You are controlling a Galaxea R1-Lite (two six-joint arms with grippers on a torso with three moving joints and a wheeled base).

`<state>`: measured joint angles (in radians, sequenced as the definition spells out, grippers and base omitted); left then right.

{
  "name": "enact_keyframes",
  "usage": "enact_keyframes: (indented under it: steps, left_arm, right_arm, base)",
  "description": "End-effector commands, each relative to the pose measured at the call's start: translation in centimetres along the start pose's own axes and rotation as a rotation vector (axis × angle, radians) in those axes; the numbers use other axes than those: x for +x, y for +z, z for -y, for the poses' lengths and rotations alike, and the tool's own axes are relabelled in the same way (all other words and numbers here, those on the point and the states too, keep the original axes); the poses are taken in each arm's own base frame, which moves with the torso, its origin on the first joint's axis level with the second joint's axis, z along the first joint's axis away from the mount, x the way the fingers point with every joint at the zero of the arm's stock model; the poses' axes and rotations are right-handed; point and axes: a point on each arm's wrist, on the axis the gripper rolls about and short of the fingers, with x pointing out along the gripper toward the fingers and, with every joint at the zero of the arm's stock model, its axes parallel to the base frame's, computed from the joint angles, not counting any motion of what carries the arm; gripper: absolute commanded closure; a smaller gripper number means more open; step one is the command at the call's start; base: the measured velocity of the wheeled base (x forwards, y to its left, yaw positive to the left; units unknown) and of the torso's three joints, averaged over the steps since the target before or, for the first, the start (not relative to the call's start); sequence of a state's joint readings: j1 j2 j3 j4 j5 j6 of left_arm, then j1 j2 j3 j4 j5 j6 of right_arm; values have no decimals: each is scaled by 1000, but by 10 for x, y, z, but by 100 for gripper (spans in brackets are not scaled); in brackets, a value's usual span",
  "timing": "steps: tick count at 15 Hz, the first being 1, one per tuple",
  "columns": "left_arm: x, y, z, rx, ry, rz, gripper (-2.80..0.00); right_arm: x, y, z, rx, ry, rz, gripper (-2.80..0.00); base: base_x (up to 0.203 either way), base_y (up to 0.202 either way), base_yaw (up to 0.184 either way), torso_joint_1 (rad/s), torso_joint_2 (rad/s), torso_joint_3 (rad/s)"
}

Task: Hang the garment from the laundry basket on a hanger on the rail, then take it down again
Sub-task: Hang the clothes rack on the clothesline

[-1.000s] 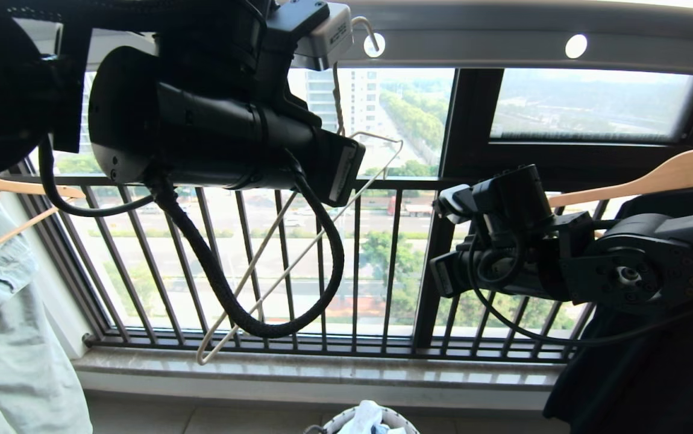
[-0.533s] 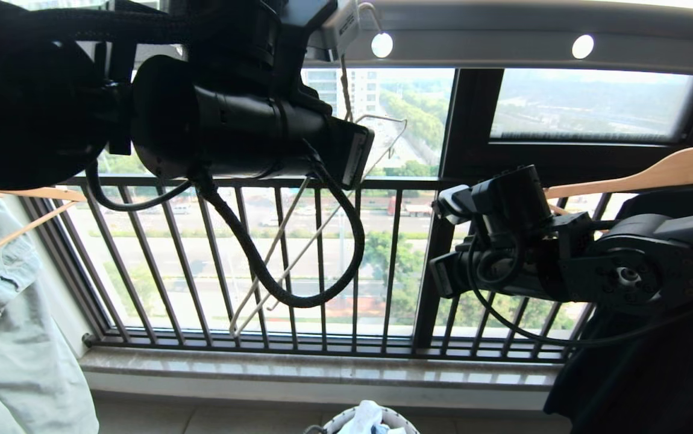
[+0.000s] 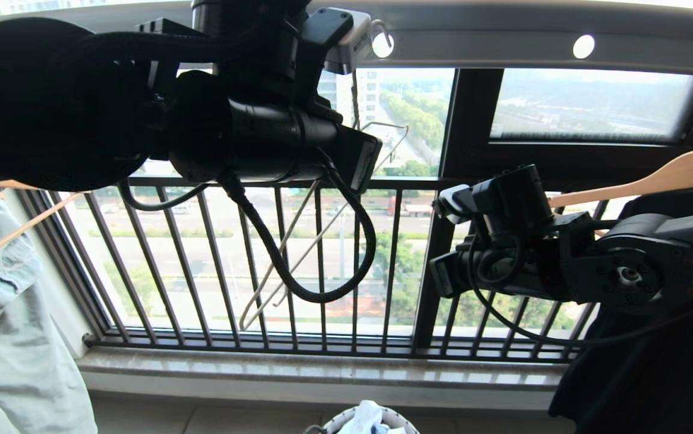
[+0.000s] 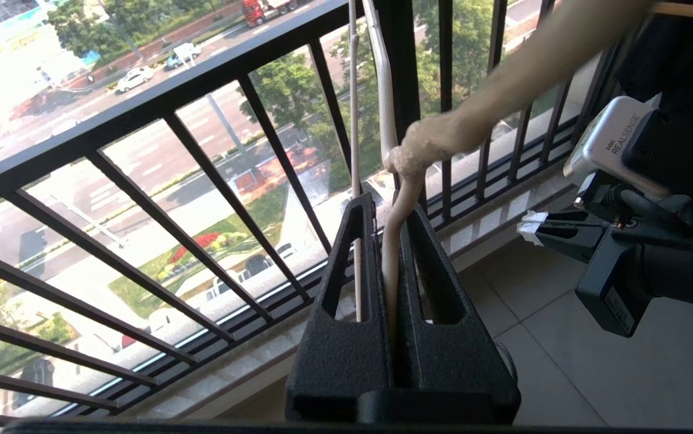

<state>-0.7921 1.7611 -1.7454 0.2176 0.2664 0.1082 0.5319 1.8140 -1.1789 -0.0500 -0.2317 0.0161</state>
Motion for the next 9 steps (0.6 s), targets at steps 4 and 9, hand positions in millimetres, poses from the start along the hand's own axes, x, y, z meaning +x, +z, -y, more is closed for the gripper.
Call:
enact_keyframes:
  steps: [4,9]
  left_arm:
    - [7,1,-2,17,14,1,0]
    - [6,0,-9,14,49,-6,0]
  right_arm:
    - [-3,-1,1,-11,-1,4,0]
    - [-3,0,1,-11,-1,5,0]
  base:
    - [0,0,0,0,0,0]
    - [0,0,0,0,0,0]
